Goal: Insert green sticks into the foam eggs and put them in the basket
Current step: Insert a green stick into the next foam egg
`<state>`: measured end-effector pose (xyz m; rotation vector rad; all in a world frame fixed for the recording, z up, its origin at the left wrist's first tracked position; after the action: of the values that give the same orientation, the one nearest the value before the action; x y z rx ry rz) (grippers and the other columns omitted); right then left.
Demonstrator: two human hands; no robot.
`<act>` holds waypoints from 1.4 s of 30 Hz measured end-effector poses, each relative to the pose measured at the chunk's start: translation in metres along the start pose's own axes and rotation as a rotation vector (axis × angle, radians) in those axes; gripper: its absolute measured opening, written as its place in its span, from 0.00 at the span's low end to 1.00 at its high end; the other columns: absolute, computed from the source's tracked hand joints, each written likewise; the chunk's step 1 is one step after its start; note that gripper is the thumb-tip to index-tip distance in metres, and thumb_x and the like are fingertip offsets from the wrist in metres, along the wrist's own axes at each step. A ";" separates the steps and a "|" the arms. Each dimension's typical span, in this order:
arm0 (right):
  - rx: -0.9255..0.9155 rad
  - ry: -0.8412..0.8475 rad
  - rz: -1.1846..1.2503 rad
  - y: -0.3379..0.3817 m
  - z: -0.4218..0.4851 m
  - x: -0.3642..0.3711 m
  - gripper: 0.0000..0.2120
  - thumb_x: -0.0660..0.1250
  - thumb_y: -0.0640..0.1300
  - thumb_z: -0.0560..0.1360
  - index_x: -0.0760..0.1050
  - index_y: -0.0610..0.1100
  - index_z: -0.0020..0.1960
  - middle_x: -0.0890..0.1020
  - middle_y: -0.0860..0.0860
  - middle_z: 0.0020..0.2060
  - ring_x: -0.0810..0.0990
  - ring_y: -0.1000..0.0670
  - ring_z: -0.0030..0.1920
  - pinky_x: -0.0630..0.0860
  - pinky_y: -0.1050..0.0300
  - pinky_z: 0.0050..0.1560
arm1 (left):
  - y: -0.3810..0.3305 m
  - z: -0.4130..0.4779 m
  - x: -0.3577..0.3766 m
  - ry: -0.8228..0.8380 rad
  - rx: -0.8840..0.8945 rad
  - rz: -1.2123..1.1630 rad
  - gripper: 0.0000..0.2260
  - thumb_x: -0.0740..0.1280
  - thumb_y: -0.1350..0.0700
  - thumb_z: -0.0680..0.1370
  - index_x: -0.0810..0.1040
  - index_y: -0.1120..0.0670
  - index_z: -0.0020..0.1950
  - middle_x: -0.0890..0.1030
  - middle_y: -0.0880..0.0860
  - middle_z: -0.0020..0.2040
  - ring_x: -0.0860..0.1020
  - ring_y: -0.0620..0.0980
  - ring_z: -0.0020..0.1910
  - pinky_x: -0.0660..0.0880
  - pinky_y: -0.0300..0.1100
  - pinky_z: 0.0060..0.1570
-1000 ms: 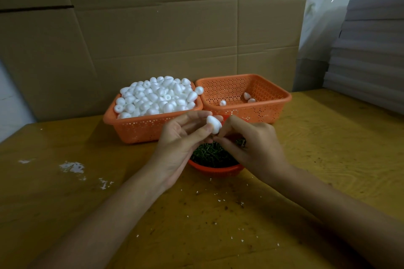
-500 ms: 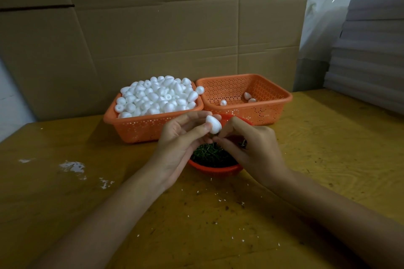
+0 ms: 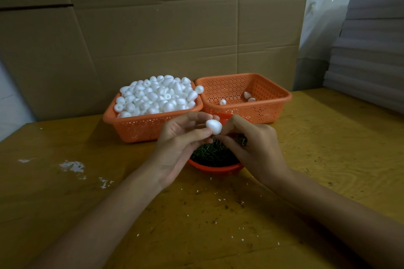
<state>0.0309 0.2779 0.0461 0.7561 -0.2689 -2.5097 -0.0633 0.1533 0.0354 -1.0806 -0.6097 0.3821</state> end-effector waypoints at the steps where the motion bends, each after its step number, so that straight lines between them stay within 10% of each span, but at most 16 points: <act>1: 0.012 0.003 0.015 -0.001 0.000 0.000 0.06 0.71 0.50 0.79 0.78 0.47 0.51 0.86 0.58 0.45 0.85 0.58 0.46 0.82 0.49 0.41 | 0.000 0.000 0.000 -0.002 0.001 0.007 0.10 0.72 0.65 0.74 0.88 0.53 0.50 0.86 0.59 0.59 0.83 0.51 0.57 0.80 0.40 0.51; 30: 0.066 0.056 0.136 0.003 0.001 0.004 0.10 0.72 0.49 0.79 0.70 0.50 0.49 0.84 0.55 0.39 0.86 0.51 0.41 0.80 0.44 0.38 | 0.002 0.001 -0.008 -0.116 0.067 0.036 0.13 0.76 0.53 0.74 0.86 0.50 0.58 0.86 0.58 0.55 0.84 0.51 0.53 0.81 0.41 0.47; 35: 0.108 -0.017 0.076 -0.008 0.008 -0.009 0.11 0.73 0.50 0.78 0.71 0.49 0.49 0.84 0.56 0.39 0.86 0.54 0.40 0.81 0.45 0.38 | -0.012 -0.015 -0.010 -0.343 0.338 0.455 0.12 0.61 0.47 0.85 0.78 0.54 0.60 0.85 0.53 0.50 0.84 0.52 0.52 0.80 0.48 0.53; 42: 0.232 -0.141 -0.101 -0.053 0.029 -0.038 0.10 0.72 0.51 0.79 0.74 0.51 0.55 0.86 0.58 0.50 0.84 0.66 0.44 0.83 0.66 0.41 | 0.001 -0.045 0.043 0.018 0.866 1.307 0.26 0.52 0.42 0.87 0.82 0.59 0.51 0.81 0.53 0.49 0.79 0.54 0.51 0.73 0.52 0.51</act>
<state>0.0202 0.3440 0.0710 0.6966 -0.5936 -2.6616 -0.0014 0.1470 0.0315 -0.4847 0.3869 1.5888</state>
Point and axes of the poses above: each hand's wrist, its own z-axis towards the middle knuckle, its own x-axis out of the palm, y = z × x, the point moved 8 cm from there along z, towards the middle knuckle
